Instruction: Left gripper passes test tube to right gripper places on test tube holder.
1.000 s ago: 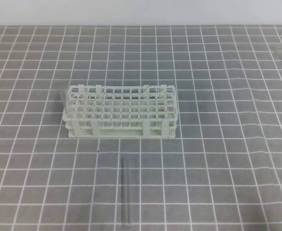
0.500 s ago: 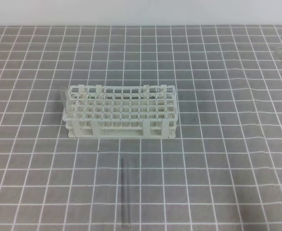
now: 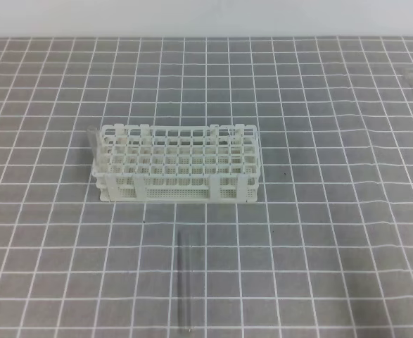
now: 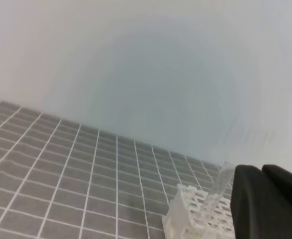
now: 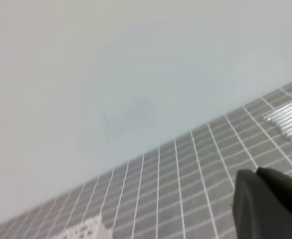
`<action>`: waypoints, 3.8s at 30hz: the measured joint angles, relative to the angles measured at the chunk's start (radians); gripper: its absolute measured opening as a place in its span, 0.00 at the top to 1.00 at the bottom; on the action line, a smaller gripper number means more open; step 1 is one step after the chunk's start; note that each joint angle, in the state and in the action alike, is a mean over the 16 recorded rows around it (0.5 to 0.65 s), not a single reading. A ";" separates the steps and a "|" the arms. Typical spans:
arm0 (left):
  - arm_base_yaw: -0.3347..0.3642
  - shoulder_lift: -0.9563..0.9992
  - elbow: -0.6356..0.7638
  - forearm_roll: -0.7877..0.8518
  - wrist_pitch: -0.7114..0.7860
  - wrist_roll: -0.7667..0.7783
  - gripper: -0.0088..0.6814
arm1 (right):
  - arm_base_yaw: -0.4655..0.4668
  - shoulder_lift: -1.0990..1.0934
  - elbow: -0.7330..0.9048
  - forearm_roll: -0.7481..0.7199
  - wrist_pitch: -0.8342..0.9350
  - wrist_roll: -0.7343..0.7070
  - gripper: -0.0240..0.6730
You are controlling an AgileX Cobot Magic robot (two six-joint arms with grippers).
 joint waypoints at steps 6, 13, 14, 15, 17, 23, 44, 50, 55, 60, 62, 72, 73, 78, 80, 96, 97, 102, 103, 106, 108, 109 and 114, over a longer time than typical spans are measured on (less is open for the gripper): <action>0.000 0.096 -0.071 -0.004 0.083 -0.062 0.99 | 0.000 0.038 -0.067 0.001 0.073 -0.009 0.98; -0.010 0.317 -0.245 -0.035 0.270 -0.016 0.99 | 0.000 0.184 -0.234 -0.074 0.248 -0.016 0.98; -0.013 0.354 -0.275 -0.047 0.303 0.008 0.99 | 0.000 0.213 -0.264 -0.090 0.277 -0.016 0.98; -0.018 0.392 -0.304 -0.061 0.336 0.037 0.99 | 0.000 0.244 -0.294 -0.107 0.305 -0.016 0.98; -0.028 0.468 -0.361 -0.096 0.407 0.103 0.99 | 0.000 0.308 -0.351 -0.142 0.363 -0.016 0.98; -0.076 0.682 -0.497 -0.248 0.596 0.334 0.99 | 0.000 0.478 -0.480 -0.222 0.514 -0.016 0.98; -0.576 1.350 -0.835 -0.509 0.658 0.453 0.99 | 0.000 0.669 -0.549 -0.273 0.680 -0.018 0.98; -0.658 1.489 -0.966 -0.483 0.693 0.439 0.92 | 0.000 0.669 -0.549 -0.274 0.698 -0.021 0.98; -0.671 1.559 -1.028 -0.485 0.735 0.450 0.74 | 0.000 0.669 -0.549 -0.274 0.707 -0.023 0.98; -0.666 1.595 -1.047 -0.498 0.790 0.427 0.52 | 0.000 0.669 -0.549 -0.274 0.708 -0.026 0.98; -0.664 1.604 -1.052 -0.503 0.813 0.400 0.43 | 0.000 0.669 -0.549 -0.273 0.708 -0.028 0.98; -0.676 1.636 -1.057 -0.437 0.889 0.203 0.31 | 0.000 0.669 -0.549 -0.266 0.705 -0.043 0.98; -0.678 1.639 -1.057 -0.423 0.893 0.185 0.31 | 0.000 0.669 -0.549 -0.264 0.705 -0.045 0.98; -0.687 1.662 -1.059 -0.352 0.899 0.112 0.33 | 0.000 0.669 -0.549 -0.259 0.703 -0.048 0.98; -0.689 1.675 -1.062 -0.326 0.902 0.095 0.33 | 0.000 0.669 -0.549 -0.257 0.702 -0.049 0.98; -0.689 1.767 -1.088 -0.229 0.929 0.084 0.35 | 0.000 0.669 -0.549 -0.228 0.698 -0.071 0.98; -0.689 1.770 -1.088 -0.225 0.930 0.085 0.35 | 0.000 0.669 -0.549 -0.227 0.698 -0.072 0.98; -0.689 1.778 -1.089 -0.201 0.935 0.089 0.43 | 0.000 0.669 -0.549 -0.226 0.698 -0.074 0.98; -0.689 1.779 -1.089 -0.197 0.937 0.091 0.44 | 0.000 0.669 -0.549 -0.226 0.698 -0.074 0.98; -0.689 1.782 -1.089 -0.188 0.945 0.097 0.49 | 0.000 0.669 -0.549 -0.225 0.698 -0.074 0.98; -0.689 1.787 -1.089 -0.188 0.952 0.101 0.53 | 0.000 0.669 -0.549 -0.225 0.698 -0.074 0.98; -0.689 1.789 -1.089 -0.188 0.956 0.103 0.54 | 0.000 0.669 -0.549 -0.225 0.698 -0.074 0.98; -0.689 1.799 -1.092 -0.191 0.976 0.115 0.60 | 0.000 0.669 -0.549 -0.224 0.698 -0.074 0.98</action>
